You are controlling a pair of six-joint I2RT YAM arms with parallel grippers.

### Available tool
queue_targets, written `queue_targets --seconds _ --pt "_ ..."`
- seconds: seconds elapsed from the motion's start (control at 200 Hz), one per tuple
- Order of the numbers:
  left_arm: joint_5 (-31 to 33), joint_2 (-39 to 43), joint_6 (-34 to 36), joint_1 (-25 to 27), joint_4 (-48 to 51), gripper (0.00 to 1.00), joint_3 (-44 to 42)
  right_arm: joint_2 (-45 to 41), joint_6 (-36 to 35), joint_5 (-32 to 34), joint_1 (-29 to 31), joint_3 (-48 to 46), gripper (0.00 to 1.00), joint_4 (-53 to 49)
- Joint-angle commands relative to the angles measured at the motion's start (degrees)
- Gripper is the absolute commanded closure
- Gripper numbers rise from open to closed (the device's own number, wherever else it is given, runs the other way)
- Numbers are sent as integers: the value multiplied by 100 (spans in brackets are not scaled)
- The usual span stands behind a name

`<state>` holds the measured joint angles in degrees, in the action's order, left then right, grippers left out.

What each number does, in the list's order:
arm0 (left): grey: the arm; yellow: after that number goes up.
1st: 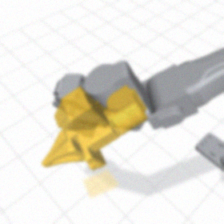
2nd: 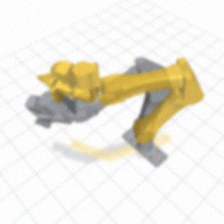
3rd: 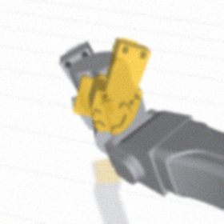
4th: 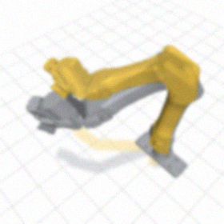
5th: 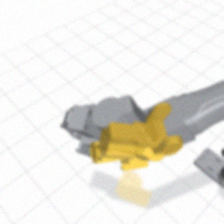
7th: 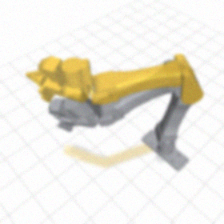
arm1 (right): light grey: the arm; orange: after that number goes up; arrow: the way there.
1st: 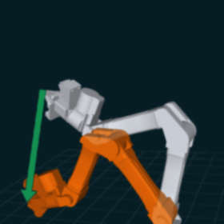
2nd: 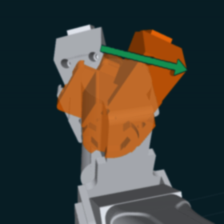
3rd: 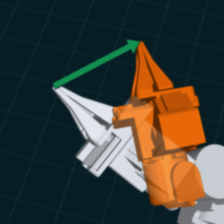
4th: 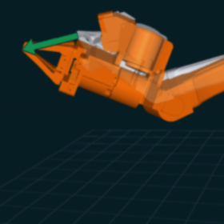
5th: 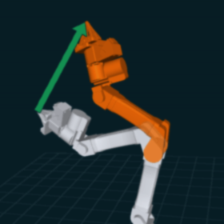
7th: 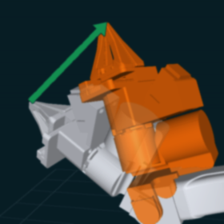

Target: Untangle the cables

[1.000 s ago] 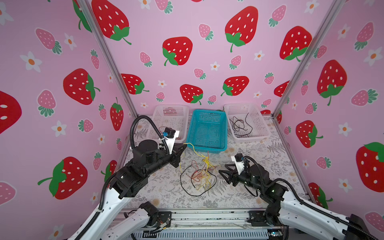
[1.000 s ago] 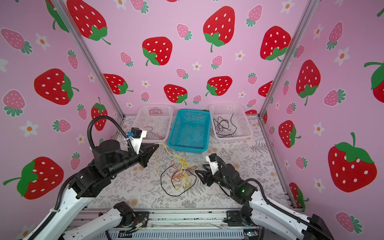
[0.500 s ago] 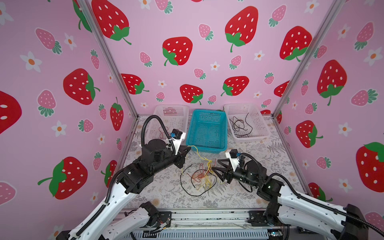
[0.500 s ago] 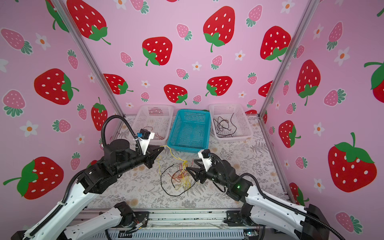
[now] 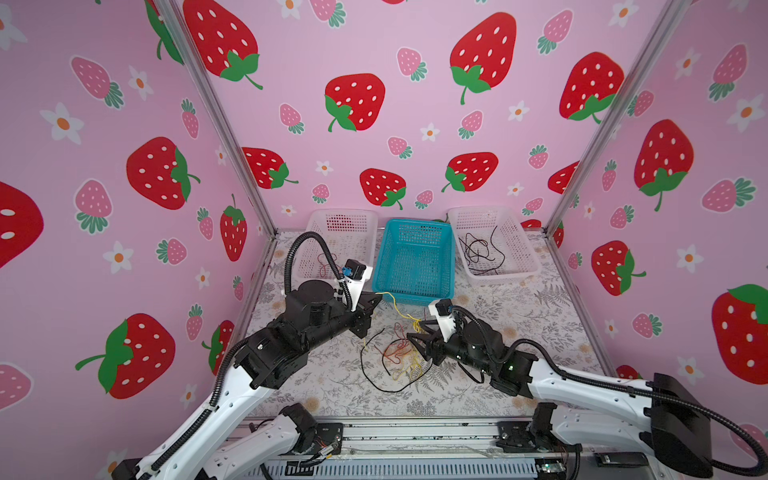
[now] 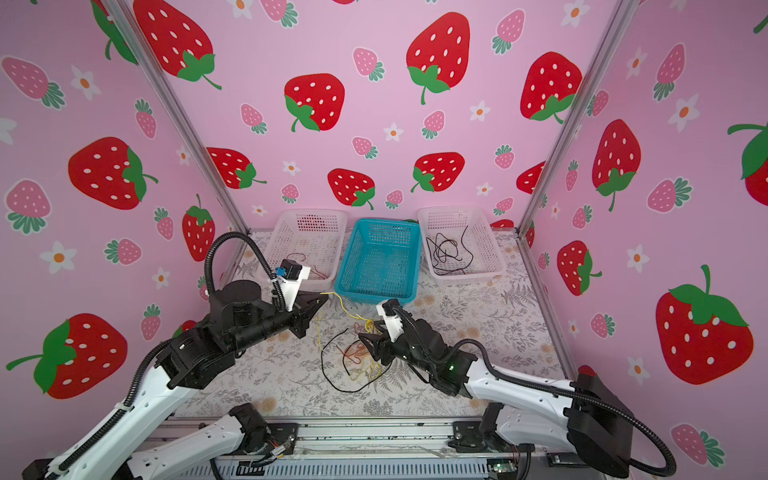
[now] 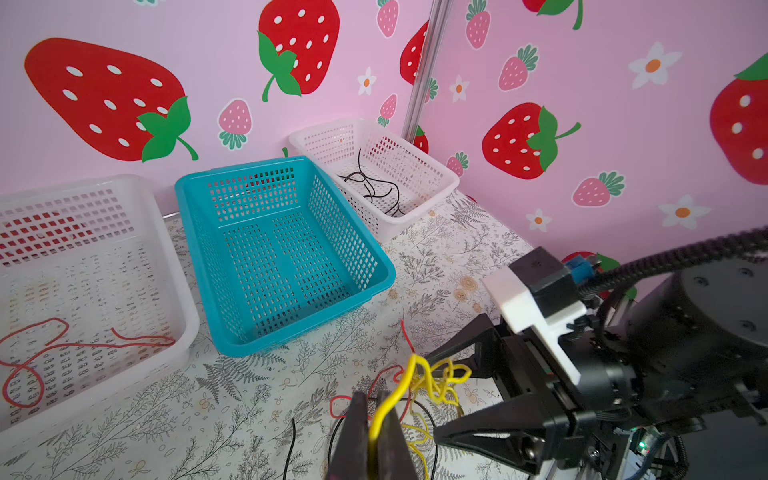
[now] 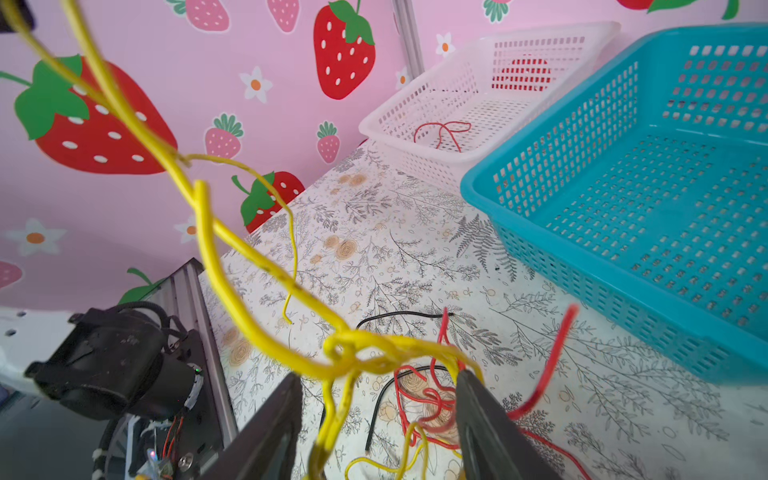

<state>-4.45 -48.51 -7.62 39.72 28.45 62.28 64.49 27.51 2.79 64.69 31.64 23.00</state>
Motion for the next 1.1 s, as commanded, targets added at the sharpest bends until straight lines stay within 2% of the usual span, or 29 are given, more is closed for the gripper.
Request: queue_targets --seconds 0.0,0.085,0.22,0.42,0.53,0.735,0.87,1.09 --pt "127 105 -43 51 -185 100 -46 37 185 478 24 222 59 145" --pt "215 165 3 54 -116 100 -43 -20 141 528 27 201 78 117" --pt "341 264 136 53 21 100 -84 -182 41 448 27 120 100 5" --pt "632 99 621 53 634 100 -96 -616 -281 -151 33 155 100 -433" --pt "824 -28 931 54 979 100 -146 -838 -463 -268 35 282 100 -896" --pt "824 -95 995 63 831 100 -236 -630 -633 -1501 36 426 100 -924" --pt "1259 -188 1341 65 874 100 -152 -525 -641 -1940 37 438 100 -907" --pt "2485 -309 2241 82 997 100 -226 -427 -640 -2706 36 293 100 -924"
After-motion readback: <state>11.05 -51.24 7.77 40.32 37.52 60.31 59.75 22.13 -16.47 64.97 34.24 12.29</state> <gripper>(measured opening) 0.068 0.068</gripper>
